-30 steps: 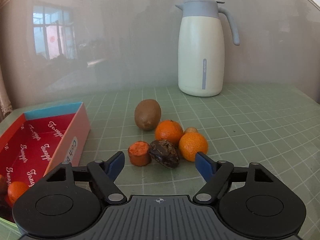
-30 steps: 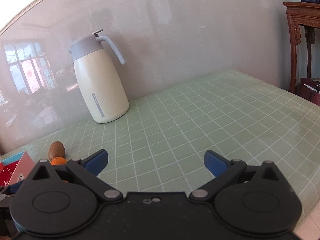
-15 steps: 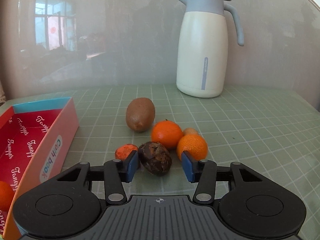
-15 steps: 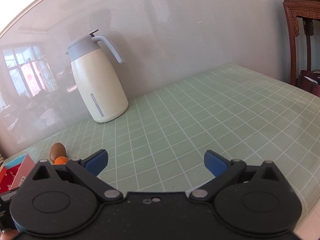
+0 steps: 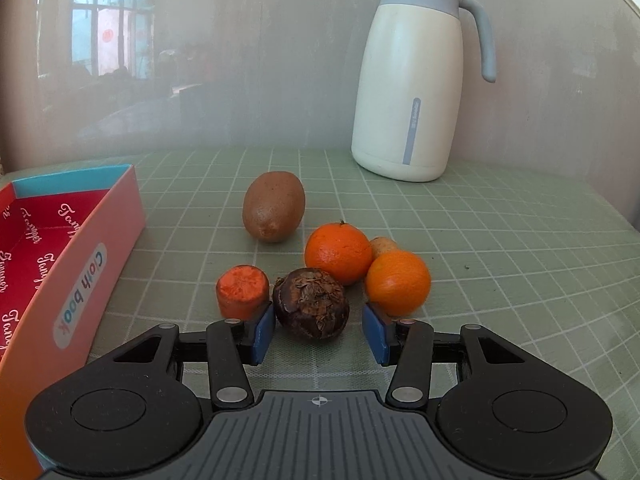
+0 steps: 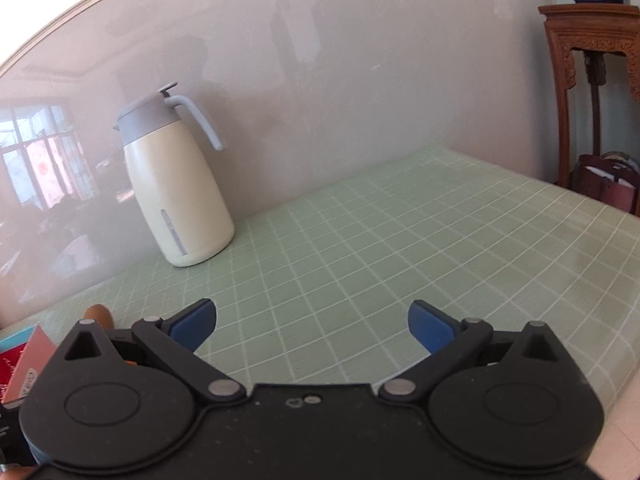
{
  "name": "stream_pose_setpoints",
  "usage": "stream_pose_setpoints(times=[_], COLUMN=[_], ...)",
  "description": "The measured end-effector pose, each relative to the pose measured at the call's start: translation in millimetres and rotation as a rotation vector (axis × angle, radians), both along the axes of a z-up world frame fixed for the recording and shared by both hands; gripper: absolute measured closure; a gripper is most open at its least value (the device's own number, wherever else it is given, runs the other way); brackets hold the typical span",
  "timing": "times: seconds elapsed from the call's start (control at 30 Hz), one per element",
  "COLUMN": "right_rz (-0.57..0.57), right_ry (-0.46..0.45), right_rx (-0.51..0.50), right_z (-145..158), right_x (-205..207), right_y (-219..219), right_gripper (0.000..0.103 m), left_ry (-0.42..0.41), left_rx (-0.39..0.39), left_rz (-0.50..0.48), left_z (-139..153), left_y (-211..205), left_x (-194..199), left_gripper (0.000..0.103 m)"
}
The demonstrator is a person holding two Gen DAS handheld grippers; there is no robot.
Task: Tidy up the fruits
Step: 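Approach and grasp the dark brown wrinkled fruit with the left tool, then carry the dark brown fruit into the red box and open the left tool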
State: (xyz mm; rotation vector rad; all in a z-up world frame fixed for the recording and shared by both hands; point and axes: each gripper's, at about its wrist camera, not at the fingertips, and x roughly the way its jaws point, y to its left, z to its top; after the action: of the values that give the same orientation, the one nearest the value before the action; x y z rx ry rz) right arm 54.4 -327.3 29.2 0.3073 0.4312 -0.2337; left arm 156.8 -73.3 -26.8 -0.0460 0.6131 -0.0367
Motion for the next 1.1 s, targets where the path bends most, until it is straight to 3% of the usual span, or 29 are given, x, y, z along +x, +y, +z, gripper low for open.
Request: stream_pose_setpoints(times=[0.07,0.27,0.83,1.1], right_rz=[-0.014,-0.071,-0.036,-0.027], right_ry=[0.003,0.000,0.021,0.017], right_rx=[-0.002,-0.055,-0.074,-0.071], right_z=[-1,1,-2,-1], right_x=[0,-3,3,1], right_y=[-2,1,11,12], right_gripper=[0.000,0.000,0.000,0.000], left_ry=[0.003,-0.003,-0.029,-0.087], left_rx=[-0.008,-0.010,0.002,0.000], left_rz=[0.008,0.002,-0.007,0.005], left_z=[-1,-1,3,14], left_y=[2,1,-2,3], left_x=[0,-2,-8,-18], left_gripper=[0.062,0.062,0.062,0.063])
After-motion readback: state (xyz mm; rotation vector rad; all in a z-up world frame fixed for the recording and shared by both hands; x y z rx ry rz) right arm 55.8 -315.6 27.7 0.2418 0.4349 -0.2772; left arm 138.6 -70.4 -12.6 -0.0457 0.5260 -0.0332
